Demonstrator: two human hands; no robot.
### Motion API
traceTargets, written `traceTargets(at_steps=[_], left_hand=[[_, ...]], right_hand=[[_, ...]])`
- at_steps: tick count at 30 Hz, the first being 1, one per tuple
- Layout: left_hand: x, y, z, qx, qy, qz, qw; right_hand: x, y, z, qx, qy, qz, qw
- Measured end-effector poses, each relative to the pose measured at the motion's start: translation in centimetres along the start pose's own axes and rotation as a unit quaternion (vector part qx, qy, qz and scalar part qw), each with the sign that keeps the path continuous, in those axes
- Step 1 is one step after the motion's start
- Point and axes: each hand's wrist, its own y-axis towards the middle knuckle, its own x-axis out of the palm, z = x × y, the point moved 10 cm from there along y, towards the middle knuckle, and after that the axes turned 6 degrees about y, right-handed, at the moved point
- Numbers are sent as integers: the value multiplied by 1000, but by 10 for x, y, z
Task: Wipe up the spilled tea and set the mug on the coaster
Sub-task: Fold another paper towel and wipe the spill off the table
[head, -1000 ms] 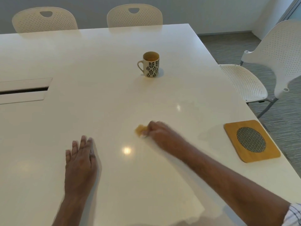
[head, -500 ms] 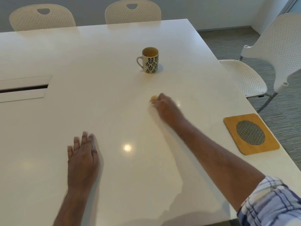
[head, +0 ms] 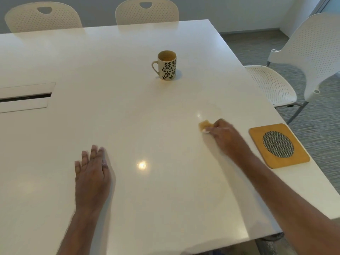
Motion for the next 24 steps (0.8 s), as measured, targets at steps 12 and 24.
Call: traceTargets(at_steps=[12, 24], left_hand=[[6, 2, -5, -1, 2, 4, 1000], [4, 3, -2, 8, 7, -6, 1000]], right_hand=[[76, -85, -128, -199, 54, -103, 973], [4, -33, 0, 86, 44, -11, 995]])
